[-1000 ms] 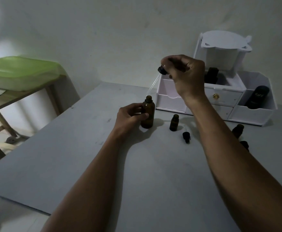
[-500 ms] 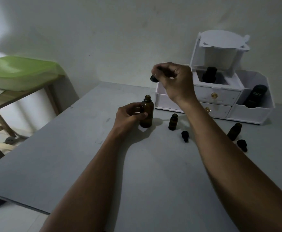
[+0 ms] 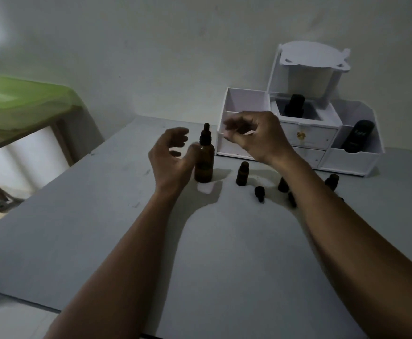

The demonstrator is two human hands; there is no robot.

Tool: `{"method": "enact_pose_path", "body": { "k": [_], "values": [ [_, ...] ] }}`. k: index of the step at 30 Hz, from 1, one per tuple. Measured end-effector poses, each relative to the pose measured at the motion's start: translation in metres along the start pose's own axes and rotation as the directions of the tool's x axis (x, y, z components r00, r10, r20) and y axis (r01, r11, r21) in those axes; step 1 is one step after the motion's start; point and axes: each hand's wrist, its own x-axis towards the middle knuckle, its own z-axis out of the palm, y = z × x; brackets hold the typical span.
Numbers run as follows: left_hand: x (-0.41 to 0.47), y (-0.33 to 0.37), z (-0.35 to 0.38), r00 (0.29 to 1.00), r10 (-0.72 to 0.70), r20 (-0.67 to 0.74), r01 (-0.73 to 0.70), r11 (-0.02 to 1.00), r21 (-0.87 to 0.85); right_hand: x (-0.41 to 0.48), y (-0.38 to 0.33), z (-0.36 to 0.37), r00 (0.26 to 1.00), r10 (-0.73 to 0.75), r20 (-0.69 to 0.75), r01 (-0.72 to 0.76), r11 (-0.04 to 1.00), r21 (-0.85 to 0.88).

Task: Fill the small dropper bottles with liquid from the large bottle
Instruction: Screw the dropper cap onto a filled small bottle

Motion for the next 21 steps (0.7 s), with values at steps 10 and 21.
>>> {"method": "enact_pose_path", "body": {
  "k": [10, 21],
  "values": [
    [-0.033, 0.033, 0.037, 0.970, 0.055, 0.238, -0.047, 0.998, -0.038, -0.073, 0.033, -0.037, 0.830, 0.361, 0.424, -0.153, 0.880, -0.450],
    [-0.042, 0.020, 0.063, 0.851, -0.236, 0.468, 0.217, 0.972, 0.095, -0.069, 0.035, -0.046, 0.969, 0.096, 0.227, -0.040, 0.970, -0.240]
  ]
}}
